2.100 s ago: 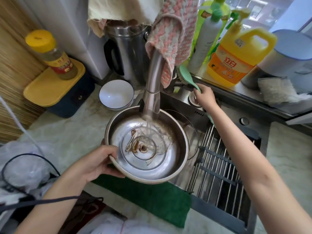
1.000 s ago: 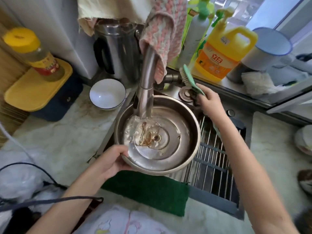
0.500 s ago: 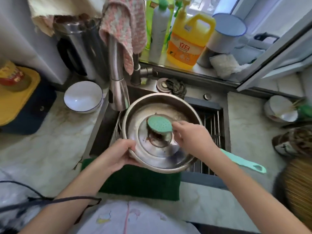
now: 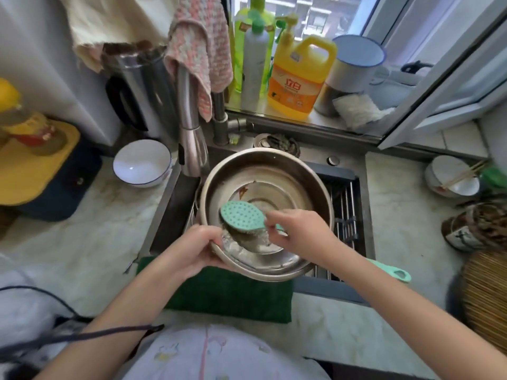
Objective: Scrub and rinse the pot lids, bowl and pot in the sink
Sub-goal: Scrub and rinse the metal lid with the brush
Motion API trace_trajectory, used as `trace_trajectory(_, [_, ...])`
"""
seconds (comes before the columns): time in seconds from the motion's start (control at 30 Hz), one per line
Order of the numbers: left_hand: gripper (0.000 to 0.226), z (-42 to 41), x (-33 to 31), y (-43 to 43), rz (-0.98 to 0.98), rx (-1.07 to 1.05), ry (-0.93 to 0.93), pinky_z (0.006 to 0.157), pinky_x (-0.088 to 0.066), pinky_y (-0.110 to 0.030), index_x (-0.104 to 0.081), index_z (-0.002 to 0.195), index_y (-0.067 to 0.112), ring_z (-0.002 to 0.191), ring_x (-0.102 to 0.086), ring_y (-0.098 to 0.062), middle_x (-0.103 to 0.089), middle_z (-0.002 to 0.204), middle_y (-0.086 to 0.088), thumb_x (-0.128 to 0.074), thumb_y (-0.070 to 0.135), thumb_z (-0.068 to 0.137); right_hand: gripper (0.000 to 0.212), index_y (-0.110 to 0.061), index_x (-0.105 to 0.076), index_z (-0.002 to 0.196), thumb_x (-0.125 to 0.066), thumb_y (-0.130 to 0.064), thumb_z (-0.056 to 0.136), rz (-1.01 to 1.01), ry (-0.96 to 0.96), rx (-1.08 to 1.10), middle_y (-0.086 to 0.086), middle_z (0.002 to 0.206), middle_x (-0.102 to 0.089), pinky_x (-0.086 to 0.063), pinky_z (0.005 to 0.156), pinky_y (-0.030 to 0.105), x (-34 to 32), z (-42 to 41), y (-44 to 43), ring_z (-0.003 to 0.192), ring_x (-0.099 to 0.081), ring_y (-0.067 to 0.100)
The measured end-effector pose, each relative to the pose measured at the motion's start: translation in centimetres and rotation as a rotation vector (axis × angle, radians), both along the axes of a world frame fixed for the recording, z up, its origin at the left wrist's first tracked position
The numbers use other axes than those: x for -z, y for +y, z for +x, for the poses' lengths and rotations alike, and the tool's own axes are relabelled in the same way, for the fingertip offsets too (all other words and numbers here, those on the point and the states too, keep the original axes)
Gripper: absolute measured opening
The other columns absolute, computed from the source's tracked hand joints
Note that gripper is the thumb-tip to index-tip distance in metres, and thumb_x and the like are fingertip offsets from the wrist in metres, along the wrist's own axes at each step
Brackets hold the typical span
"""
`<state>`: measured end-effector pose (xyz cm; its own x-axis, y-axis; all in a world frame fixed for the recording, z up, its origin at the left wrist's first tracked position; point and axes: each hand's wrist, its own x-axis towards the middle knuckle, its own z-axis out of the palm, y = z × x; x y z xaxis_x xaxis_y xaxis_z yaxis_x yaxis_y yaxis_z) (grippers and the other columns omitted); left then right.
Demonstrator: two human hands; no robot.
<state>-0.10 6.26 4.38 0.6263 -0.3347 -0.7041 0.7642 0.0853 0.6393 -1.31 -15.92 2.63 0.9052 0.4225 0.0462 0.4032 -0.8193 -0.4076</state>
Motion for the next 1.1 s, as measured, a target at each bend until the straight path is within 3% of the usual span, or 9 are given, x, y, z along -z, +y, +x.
trace_trajectory(0.13, [0.031, -0.5, -0.3, 0.1, -0.022, -0.042, 0.016, 0.061, -0.058, -0.052, -0.060, 0.096, -0.001, 0.081, -0.066, -0.032, -0.073, 0.079, -0.014, -0.038, -0.011, 0.077, 0.009, -0.015, -0.058, 0.085, -0.063, -0.023, 0.083, -0.130, -0.102, 0.236, 0.005, 0.074, -0.066, -0.053, 0.057, 0.039, -0.1, 2.5, -2.2, 0.066, -0.063, 0.028])
trace_trajectory(0.23, [0.045, -1.3, -0.1, 0.0, -0.035, -0.047, 0.087, 0.056, -0.057, -0.050, -0.059, 0.101, -0.005, 0.075, -0.067, -0.034, -0.070, 0.086, -0.022, -0.045, -0.003, 0.058, 0.006, -0.018, -0.061, 0.086, -0.062, -0.022, 0.082, -0.085, 0.062, 0.070, 0.002, 0.075, -0.067, -0.050, 0.057, 0.033, -0.5, 1.1, -0.7, 0.066, -0.061, 0.023])
trace_trajectory(0.3, [0.042, -1.7, 0.3, 0.1, -0.028, -0.054, 0.115, 0.054, -0.057, -0.048, -0.055, 0.107, -0.008, 0.073, -0.068, -0.036, -0.067, 0.092, -0.025, -0.040, -0.007, 0.068, 0.004, -0.019, -0.063, 0.085, -0.062, -0.020, 0.080, -0.075, 0.095, -0.028, 0.001, 0.071, -0.068, -0.048, 0.052, 0.031, -0.1, 0.7, 1.2, 0.061, -0.060, 0.023])
trace_trajectory(0.43, [0.040, -2.1, 0.5, 0.9, -0.023, -0.114, 0.128, 0.053, -0.058, -0.048, -0.055, 0.107, -0.001, 0.086, -0.063, -0.037, -0.065, 0.099, -0.022, -0.029, -0.012, 0.079, 0.010, -0.015, -0.061, 0.091, -0.060, -0.021, 0.083, -0.218, -0.003, 0.173, 0.005, 0.078, -0.066, -0.044, 0.057, 0.031, 0.0, 3.4, -0.3, 0.072, -0.063, 0.031])
trace_trajectory(0.5, [0.044, -2.1, 0.5, 1.4, -0.039, -0.127, 0.115, 0.052, -0.057, -0.047, -0.053, 0.114, -0.002, 0.088, -0.063, -0.038, -0.064, 0.105, -0.025, -0.035, -0.010, 0.075, 0.007, -0.018, -0.060, 0.090, -0.060, -0.022, 0.084, -0.230, 0.091, 0.121, 0.001, 0.078, -0.065, -0.041, 0.059, 0.028, -0.4, 2.6, -0.8, 0.072, -0.062, 0.025])
trace_trajectory(0.6, [0.074, -2.0, 0.8, 1.8, 0.004, -0.111, 0.079, 0.056, -0.055, -0.051, -0.042, 0.129, 0.002, 0.087, -0.065, -0.042, -0.057, 0.119, -0.029, -0.046, -0.003, 0.055, 0.004, -0.022, -0.062, 0.088, -0.062, -0.020, 0.084, -0.129, 0.206, -0.041, -0.004, 0.078, -0.068, -0.044, 0.057, 0.026, -0.2, 0.8, 1.5, 0.067, -0.061, 0.019])
trace_trajectory(0.77, [0.040, -1.8, 0.0, 2.2, 0.015, -0.057, 0.052, 0.059, -0.058, -0.048, -0.057, 0.109, 0.000, 0.073, -0.070, -0.031, -0.072, 0.088, -0.019, -0.039, -0.011, 0.075, 0.009, -0.015, -0.061, 0.091, -0.062, -0.022, 0.087, -0.135, 0.023, 0.175, 0.002, 0.081, -0.068, -0.043, 0.059, 0.026, 0.5, 2.5, 0.0, 0.073, -0.064, 0.022])
trace_trajectory(0.93, [0.057, -2.2, 0.3, 1.9, -0.002, -0.017, 0.076, 0.059, -0.057, -0.051, -0.054, 0.117, -0.004, 0.079, -0.069, -0.037, -0.066, 0.105, -0.026, -0.045, -0.006, 0.061, 0.001, -0.016, -0.063, 0.078, -0.061, -0.016, 0.078, -0.025, 0.006, -0.092, -0.001, 0.063, -0.065, -0.045, 0.045, 0.024, 0.6, 0.0, 3.0, 0.050, -0.058, 0.020])
trace_trajectory(1.1, [0.043, -1.9, 0.0, 3.2, 0.010, -0.048, 0.050, 0.066, -0.057, -0.055, -0.054, 0.113, -0.001, 0.091, -0.066, -0.038, -0.066, 0.104, -0.024, -0.034, -0.011, 0.077, 0.004, -0.015, -0.060, 0.089, -0.058, -0.018, 0.086, -0.251, -0.033, 0.145, 0.005, 0.076, -0.064, -0.053, 0.058, 0.037, -0.6, 3.2, 0.1, 0.066, -0.062, 0.029])
